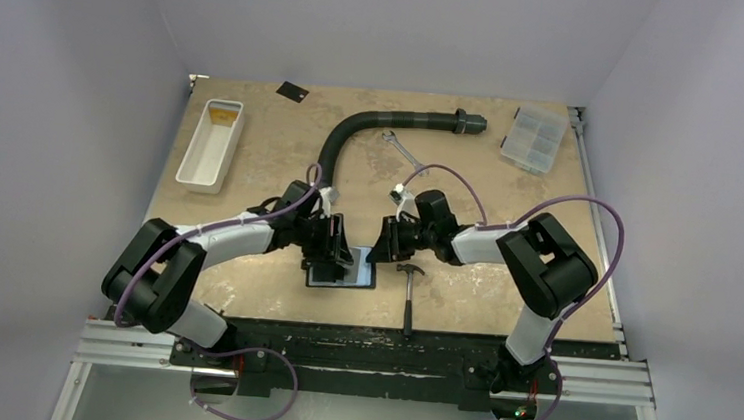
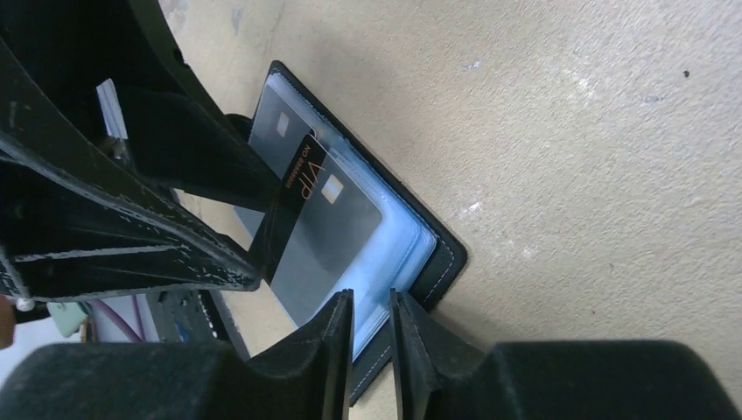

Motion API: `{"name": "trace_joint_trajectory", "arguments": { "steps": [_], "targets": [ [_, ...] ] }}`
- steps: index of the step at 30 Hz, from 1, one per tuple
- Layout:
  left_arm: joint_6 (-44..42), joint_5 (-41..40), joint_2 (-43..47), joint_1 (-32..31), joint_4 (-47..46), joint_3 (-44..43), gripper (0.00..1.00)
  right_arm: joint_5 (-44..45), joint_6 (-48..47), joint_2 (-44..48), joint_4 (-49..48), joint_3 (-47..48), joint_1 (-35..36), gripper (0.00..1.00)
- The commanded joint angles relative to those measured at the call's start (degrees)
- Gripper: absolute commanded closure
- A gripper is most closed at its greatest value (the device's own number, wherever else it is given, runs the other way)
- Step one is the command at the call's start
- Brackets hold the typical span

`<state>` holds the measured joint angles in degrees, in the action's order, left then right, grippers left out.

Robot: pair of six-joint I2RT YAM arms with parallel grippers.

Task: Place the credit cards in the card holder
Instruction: Insert the credit card into the card holder.

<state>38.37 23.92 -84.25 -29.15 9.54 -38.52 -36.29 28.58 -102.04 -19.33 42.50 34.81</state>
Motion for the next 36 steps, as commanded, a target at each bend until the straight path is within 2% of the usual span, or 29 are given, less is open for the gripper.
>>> {"name": "trace_joint_trajectory", "arguments": {
  "steps": [1,6,10,15,22,26,28,32,36],
  "targets": [
    [-1.1,-2.9,-1.2,-2.6,1.0,-3.0,0.49,-0.3,2.6,1.8,-1.8,-1.7,-0.4,0.69],
    [2.7,-2.7,-2.8,-6.5,-2.9,-2.2,0.49,-3.1,7.1,0.3,-8.3,-3.7,-0.5,0.69],
    [1.9,-3.7,-2.0,-7.0,-1.5,-2.2,0.49,-4.1,8.7,-0.1,-10.3,-4.3,-0.5,0.69],
    [-2.0,-8.5,0.4,-6.9,4.9,-5.7,0.47,-3.4,7.6,1.0,-8.3,-4.3,-0.5,0.68],
    [-4.4,-7.0,1.2,-5.2,9.2,-7.5,0.43,-1.9,5.9,4.1,-4.7,-5.0,-0.5,0.55],
    [-5.7,-6.9,3.6,-3.5,11.1,-8.8,0.41,-1.4,5.5,5.9,-3.2,-4.9,-0.4,0.53],
    [-4.7,-4.1,3.8,-3.2,7.9,-8.0,0.45,-1.5,6.1,6.4,-3.4,-5.0,-0.5,0.53],
    [-1.3,2.0,-0.5,-3.2,-0.1,-4.7,0.66,-2.5,8.4,6.1,-5.3,-4.9,-0.5,0.57],
    [-2.4,-0.3,-2.7,-3.2,-1.3,-2.8,0.79,-3.5,10.0,4.7,-6.8,-4.6,-0.4,0.67]
  ]
}}
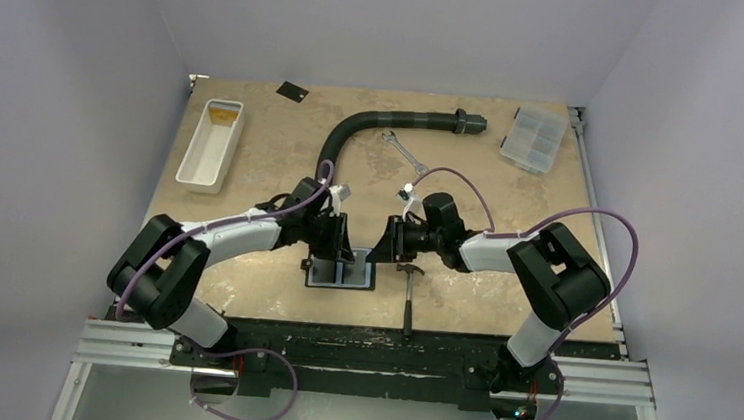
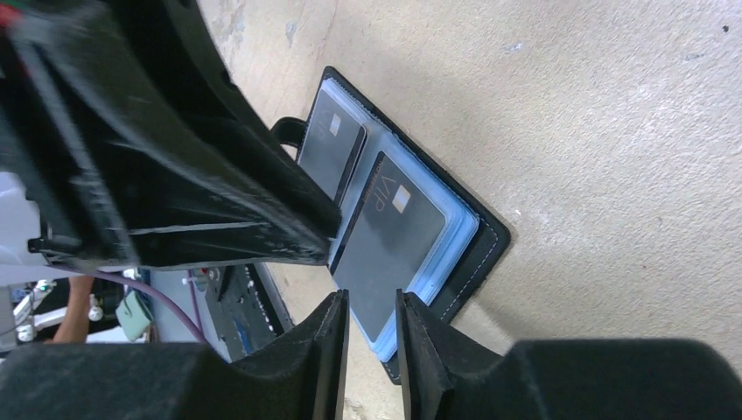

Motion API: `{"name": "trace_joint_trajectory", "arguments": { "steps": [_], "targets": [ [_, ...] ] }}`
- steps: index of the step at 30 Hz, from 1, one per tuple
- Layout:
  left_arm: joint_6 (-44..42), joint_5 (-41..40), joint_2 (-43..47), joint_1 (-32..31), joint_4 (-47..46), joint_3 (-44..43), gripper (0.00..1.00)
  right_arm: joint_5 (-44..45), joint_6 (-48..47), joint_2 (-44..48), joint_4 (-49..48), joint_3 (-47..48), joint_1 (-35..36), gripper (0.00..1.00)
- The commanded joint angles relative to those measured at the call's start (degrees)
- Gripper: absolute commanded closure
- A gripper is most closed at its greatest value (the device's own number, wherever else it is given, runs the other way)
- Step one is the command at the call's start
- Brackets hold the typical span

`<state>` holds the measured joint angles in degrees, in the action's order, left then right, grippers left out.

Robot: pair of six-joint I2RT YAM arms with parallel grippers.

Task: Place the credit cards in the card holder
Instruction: Insert the credit card into the card holder.

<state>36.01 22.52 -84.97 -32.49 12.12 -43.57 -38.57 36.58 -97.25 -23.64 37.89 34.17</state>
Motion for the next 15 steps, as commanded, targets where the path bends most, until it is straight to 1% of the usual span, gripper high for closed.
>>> {"name": "trace_joint_trajectory", "arguments": {
  "steps": [1,2,4,5,9,15],
  "targets": [
    [-0.3,0.4,-2.1,0.2,-3.8,2.7,0.81,-1.4,2.3,-0.3,-3.0,-0.2,0.2,0.7],
    [-0.5,-0.3,-2.1,0.2,-3.5,3.0,0.82,-1.6,2.5,-0.6,-3.5,-0.2,0.2,0.72],
    [-1.4,-2.0,-1.7,0.1,-2.2,3.2,0.87,-1.9,2.5,-1.1,-4.0,-0.3,0.2,0.72],
    [-1.6,-2.8,-1.4,0.2,-1.9,3.3,0.87,-2.0,2.7,-1.4,-4.2,-0.4,0.2,0.72],
    [-1.4,-4.2,-0.9,0.1,-2.5,4.7,0.88,-2.6,3.3,-2.8,-5.3,-0.4,0.1,0.65],
    [-1.0,-4.0,-2.0,0.2,-4.5,6.2,0.89,-3.3,5.2,-3.2,-7.8,-1.0,0.3,0.62]
  ]
}}
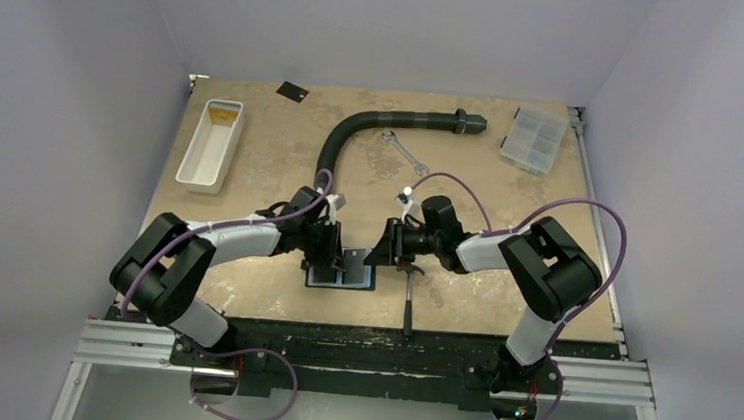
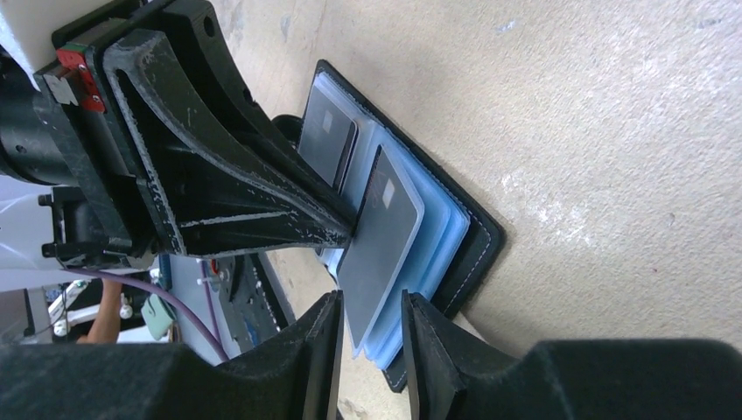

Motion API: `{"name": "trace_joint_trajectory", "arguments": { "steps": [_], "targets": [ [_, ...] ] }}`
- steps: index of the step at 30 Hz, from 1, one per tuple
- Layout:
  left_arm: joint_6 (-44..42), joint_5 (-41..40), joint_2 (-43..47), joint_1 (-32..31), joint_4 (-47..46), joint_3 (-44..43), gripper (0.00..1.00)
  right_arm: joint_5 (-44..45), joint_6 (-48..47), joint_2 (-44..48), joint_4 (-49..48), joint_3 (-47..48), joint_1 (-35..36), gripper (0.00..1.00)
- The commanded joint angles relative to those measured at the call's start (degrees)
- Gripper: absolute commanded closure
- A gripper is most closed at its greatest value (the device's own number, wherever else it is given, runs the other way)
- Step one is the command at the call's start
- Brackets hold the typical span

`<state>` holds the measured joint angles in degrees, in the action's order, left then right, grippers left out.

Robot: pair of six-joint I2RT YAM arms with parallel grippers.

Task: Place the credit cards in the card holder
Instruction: Insert the credit card into the card holder, then turn over the card slot in the card holder.

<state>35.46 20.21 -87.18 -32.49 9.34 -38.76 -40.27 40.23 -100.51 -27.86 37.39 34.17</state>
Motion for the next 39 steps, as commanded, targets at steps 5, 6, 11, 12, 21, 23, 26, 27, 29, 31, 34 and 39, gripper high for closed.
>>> {"name": "trace_joint_trajectory", "arguments": {
  "steps": [5,6,11,12,21,23,26,27,29,31,34,39],
  "targets": [
    [-0.6,-1.8,0.1,0.2,-1.8,2.3,0.9,-2.7,2.6,-0.8,-5.5,-1.0,0.5,0.59],
    [-0.6,-1.8,0.1,0.2,-1.9,2.6,0.9,-2.7,2.7,-1.0,-5.7,-1.1,0.7,0.59],
    [-0.1,-1.8,0.8,0.3,-2.4,3.8,0.92,-2.5,3.1,-2.0,-6.4,-0.9,1.6,0.58],
    [0.0,-1.8,1.0,0.2,-2.5,4.0,0.92,-2.5,3.2,-2.1,-6.4,-1.0,1.6,0.57],
    [0.2,-1.5,1.1,0.2,-3.2,4.7,0.94,-3.9,5.9,-1.7,-9.9,-1.6,2.2,0.57],
    [0.5,-1.1,1.1,0.3,-3.6,5.0,0.94,-5.3,9.6,-2.3,-14.3,-2.4,2.2,0.55],
    [0.8,-0.8,1.4,0.3,-4.0,5.1,0.93,-5.4,14.8,-4.3,-20.9,-4.0,2.6,0.53],
    [0.8,-0.8,1.6,0.2,-4.0,5.1,0.9,-5.2,17.5,-5.2,-24.8,-5.0,2.6,0.53],
    [1.3,-0.8,2.5,0.2,-4.0,5.2,0.85,-5.3,24.6,-7.7,-36.3,-7.5,2.8,0.53],
    [2.0,-0.6,4.3,0.2,-4.8,5.6,0.83,-5.6,31.0,-10.1,-45.6,-9.0,2.9,0.54],
    [3.0,-0.3,6.4,0.3,-5.3,5.6,0.81,-5.9,37.1,-14.0,-55.8,-9.4,3.5,0.55],
    [4.1,0.8,9.3,0.6,-6.1,5.5,0.76,-4.9,40.6,-16.2,-61.2,-9.4,4.5,0.56]
  ]
}}
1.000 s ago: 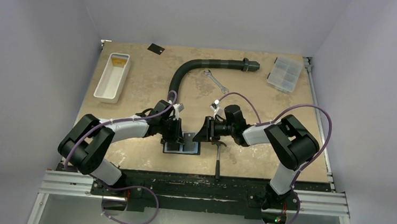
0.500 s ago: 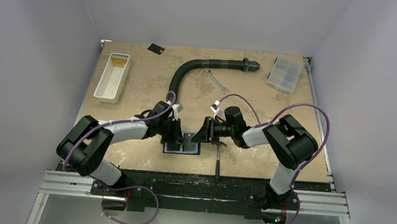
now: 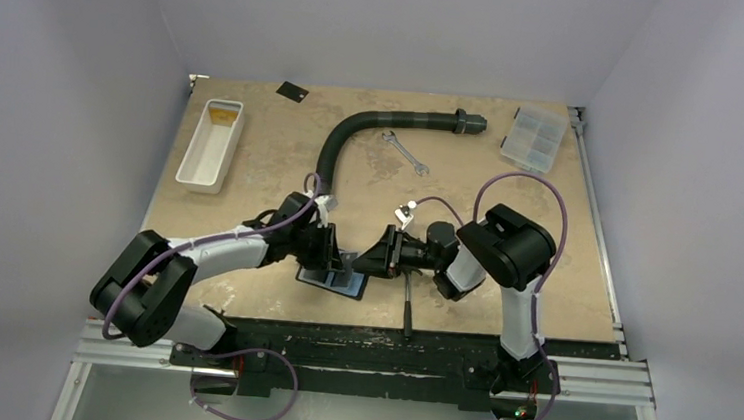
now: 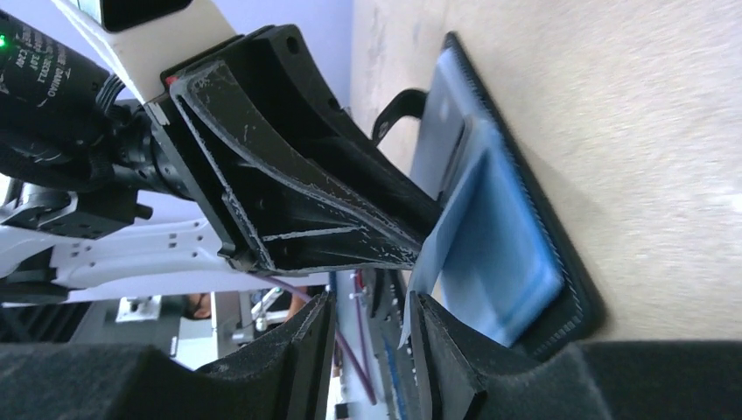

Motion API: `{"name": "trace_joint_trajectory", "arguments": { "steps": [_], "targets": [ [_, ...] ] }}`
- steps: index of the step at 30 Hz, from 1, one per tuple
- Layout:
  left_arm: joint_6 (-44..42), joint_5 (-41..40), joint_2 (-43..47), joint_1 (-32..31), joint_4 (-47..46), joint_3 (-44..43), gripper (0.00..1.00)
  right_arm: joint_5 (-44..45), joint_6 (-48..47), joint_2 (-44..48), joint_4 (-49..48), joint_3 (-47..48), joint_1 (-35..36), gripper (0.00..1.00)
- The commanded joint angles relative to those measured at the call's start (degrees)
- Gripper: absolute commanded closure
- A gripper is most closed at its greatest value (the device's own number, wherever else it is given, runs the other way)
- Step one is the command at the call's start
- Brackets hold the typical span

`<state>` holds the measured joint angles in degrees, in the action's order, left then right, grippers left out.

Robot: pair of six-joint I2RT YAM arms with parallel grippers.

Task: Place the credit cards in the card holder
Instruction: Turn over the card slot in the card holder.

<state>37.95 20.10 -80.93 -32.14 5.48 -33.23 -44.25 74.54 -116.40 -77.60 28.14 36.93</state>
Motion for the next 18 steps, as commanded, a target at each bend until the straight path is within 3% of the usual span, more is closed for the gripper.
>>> {"name": "trace_joint_trajectory", "arguments": {
  "steps": [1,6,10,18],
  "targets": [
    [1.8,1.1,3.6,0.4,-1.8,-0.1,0.75,-0.9,6.2,-0.1,-11.0,0.1,1.7,0.56],
    [1.3,1.8,9.8,4.5,3.0,-1.6,0.72,0.6,2.6,2.1,-3.4,2.3,2.6,0.55],
    [-1.3,0.4,17.3,10.4,12.1,-4.6,0.69,2.7,-1.5,3.4,5.3,6.4,4.1,0.54],
    [-4.6,-19.1,25.7,12.9,27.1,-14.2,0.65,8.5,-9.3,2.0,23.7,21.5,6.8,0.54]
  ]
}}
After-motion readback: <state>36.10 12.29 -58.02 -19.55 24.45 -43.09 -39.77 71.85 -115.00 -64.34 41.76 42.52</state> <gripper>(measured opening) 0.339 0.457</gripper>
